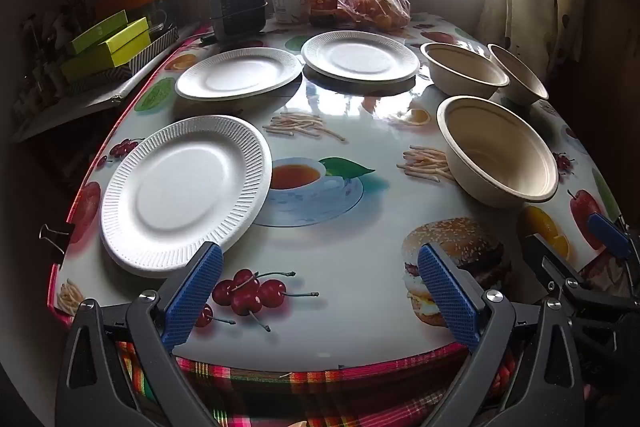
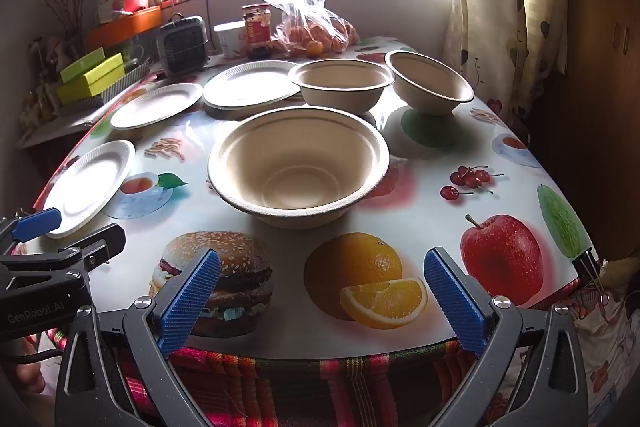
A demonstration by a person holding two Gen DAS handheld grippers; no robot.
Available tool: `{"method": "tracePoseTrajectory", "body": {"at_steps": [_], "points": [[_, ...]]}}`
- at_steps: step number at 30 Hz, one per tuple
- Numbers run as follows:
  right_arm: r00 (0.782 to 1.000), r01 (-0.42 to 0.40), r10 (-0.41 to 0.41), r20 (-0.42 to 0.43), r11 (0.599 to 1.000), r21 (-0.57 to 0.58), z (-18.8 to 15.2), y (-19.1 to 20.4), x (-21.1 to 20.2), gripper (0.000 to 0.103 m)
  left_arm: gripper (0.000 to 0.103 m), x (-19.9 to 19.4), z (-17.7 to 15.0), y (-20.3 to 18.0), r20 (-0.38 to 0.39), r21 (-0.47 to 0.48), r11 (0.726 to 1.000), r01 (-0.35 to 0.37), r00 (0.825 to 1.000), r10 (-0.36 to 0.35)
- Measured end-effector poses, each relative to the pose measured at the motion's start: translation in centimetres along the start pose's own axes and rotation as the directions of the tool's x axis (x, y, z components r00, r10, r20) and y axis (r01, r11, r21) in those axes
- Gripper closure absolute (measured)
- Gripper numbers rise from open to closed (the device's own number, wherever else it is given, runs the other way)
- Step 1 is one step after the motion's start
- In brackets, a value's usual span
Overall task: Organize plates and bowls
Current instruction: 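Move both grippers toward the white paper plates on the table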
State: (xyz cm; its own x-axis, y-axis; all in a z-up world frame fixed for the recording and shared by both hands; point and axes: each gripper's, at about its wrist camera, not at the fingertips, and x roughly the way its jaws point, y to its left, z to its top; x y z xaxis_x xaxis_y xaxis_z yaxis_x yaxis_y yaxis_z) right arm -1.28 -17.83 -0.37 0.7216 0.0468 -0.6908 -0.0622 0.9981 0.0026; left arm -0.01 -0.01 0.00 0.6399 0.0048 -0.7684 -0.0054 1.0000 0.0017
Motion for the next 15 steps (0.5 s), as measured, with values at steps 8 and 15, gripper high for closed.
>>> {"method": "tracePoseTrajectory", "body": {"at_steps": [8,15], "points": [[1.0,0.0,0.0,0.001,1.0,0.0,0.06,-0.04,-0.07,0.0,0.005,-0.04,-0.01,0.02,-0.006,-0.003,1.0,0.002,1.0,-0.002],[1.0,0.001,-0.001,0.005,1.0,0.005,0.26,-0.1,-0.19,0.0,0.005,-0.25,0.09,0.3,-0.002,-0.008,1.0,-0.001,1.0,0.001]]}}
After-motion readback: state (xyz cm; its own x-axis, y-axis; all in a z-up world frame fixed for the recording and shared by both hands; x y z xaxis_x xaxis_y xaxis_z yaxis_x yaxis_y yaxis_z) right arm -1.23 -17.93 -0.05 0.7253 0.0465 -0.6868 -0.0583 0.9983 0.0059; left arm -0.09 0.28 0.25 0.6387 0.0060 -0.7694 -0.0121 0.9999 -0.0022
